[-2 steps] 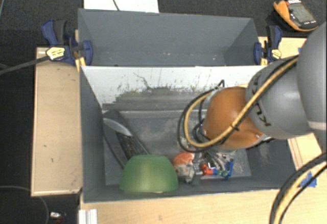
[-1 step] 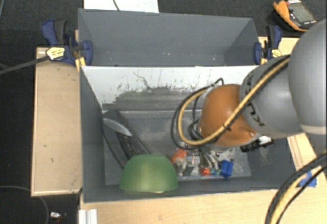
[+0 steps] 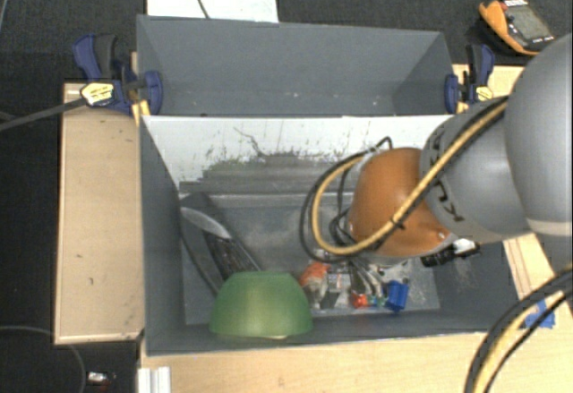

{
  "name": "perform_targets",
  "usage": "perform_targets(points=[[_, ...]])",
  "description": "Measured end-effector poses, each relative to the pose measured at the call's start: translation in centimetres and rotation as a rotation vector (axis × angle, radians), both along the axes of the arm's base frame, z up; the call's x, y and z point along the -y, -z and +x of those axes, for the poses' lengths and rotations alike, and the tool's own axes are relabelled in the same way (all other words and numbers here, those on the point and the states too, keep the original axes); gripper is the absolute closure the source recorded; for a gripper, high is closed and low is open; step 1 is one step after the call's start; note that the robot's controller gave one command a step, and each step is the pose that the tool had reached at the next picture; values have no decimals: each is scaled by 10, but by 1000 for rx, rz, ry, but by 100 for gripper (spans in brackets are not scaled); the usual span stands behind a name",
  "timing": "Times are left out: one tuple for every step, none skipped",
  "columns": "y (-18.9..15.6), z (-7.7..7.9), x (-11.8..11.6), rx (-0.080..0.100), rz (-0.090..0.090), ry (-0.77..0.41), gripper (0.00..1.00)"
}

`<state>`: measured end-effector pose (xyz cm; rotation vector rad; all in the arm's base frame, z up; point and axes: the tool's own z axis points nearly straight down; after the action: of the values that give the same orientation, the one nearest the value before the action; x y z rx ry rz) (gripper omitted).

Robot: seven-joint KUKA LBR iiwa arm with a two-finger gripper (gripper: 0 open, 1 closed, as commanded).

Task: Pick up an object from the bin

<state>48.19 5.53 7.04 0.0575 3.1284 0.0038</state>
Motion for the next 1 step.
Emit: perform_targets(points=[[-45,-2,1,-8,-1,1,100]])
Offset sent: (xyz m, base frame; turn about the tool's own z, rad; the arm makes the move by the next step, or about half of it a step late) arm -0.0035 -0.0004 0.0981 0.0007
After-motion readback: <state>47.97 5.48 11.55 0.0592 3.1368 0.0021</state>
